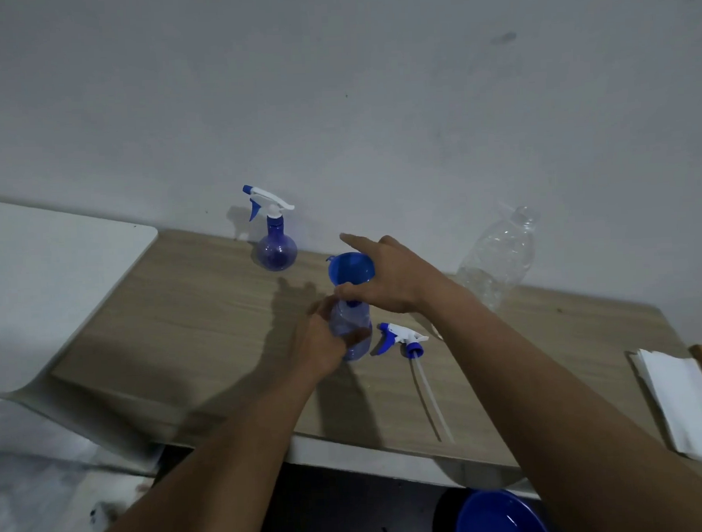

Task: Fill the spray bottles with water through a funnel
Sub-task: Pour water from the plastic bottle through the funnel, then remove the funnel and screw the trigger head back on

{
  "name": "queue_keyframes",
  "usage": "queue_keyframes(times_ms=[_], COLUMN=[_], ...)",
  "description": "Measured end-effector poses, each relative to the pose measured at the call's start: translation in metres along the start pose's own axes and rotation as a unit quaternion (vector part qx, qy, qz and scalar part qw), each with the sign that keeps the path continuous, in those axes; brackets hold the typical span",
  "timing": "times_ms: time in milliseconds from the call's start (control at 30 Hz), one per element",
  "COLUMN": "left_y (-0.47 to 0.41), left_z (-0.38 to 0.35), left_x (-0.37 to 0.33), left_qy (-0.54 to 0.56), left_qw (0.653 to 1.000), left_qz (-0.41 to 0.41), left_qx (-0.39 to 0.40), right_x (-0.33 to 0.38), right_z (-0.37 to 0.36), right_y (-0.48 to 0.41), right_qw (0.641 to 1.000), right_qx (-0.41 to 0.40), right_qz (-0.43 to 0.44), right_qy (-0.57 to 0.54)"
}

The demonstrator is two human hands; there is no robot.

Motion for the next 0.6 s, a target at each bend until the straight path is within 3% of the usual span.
queue_keyframes(times_ms=[467,600], left_y=[-0.003,-0.002], left_z=[0.010,0.013], left_x=[-0.004,-0.006], left_qy=[-0.004,0.012], left_qw=[0.998,0.997], left_qz=[-0.003,-0.013], left_qx=[0.060,0.072], right_x=[0.009,0.002], right_z=[0.024,0.036], right_y=[0.009,0.017], right_qw=[1.000,1.000], right_qx=[0.004,-0.010], right_qz=[0.004,-0.016], right_qy=[0.018,-0.022])
Point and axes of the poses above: each hand's wrist, its own y-axis away from the middle knuckle, its own z-axis out of the back of the hand, x = y × z, the point moved 4 cm from there along -y, towards the middle knuckle, and after that the axes turned 5 degrees about -z, right-handed, at the moved point
